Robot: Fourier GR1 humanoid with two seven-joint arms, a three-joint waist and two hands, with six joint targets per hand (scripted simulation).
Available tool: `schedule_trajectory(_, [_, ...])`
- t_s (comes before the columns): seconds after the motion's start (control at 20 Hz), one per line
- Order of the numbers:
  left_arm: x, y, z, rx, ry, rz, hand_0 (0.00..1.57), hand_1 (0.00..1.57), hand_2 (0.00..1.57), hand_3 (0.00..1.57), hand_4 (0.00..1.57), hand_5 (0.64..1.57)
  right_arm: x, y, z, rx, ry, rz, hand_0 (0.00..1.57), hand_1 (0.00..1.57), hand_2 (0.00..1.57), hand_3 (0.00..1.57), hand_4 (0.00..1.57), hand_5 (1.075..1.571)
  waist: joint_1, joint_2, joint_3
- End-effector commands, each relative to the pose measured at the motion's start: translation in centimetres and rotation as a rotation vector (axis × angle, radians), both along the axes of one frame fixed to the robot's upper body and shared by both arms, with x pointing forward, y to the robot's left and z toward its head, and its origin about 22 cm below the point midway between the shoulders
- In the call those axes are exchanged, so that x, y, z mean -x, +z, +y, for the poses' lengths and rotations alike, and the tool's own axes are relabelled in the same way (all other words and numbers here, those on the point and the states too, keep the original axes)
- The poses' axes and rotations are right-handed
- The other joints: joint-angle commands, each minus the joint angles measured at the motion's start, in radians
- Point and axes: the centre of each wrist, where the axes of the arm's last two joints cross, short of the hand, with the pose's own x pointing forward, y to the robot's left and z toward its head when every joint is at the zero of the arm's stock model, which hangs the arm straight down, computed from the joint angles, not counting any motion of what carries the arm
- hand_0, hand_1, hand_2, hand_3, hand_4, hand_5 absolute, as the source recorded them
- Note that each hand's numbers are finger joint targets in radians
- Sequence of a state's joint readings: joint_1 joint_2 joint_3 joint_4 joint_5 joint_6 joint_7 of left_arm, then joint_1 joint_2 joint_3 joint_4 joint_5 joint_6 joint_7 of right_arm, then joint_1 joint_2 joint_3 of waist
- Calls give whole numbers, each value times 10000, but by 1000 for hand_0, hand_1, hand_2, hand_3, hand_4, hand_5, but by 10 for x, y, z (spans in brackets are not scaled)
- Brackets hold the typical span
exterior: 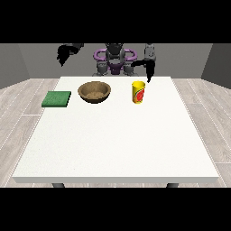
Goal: Pick the cup and pour the ball into the bowl, then pick the bowl and place it on the pad
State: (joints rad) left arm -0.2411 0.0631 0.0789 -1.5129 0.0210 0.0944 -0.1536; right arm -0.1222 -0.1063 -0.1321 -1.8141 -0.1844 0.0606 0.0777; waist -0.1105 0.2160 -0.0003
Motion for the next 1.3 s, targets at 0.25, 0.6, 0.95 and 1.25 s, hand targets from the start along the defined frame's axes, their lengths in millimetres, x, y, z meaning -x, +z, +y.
schedule_trajectory(0.25, [-23,-45,35,-316,32,-199,0,0,0,0,0,1441,-9,-8,-45,-17,28,-604,0,0,0,0,667,1560,-282,701,2])
schedule_trajectory(0.6, [-16,-104,1,-166,-28,1253,0,0,0,0,200,1420,5,-41,-51,65,-139,767,0,0,0,0,676,1563,-254,-550,2])
schedule_trajectory(0.95, [-48,-102,17,48,571,582,0,0,0,0,887,1555,-20,-7,-46,8,60,-216,0,0,0,0,674,1566,-426,487,-4])
schedule_trajectory(1.25, [-48,-110,17,-1906,1765,152,1265,1265,1571,1571,1335,1483,-19,25,-65,123,624,-950,0,0,0,74,642,1568,-1219,1023,-3])
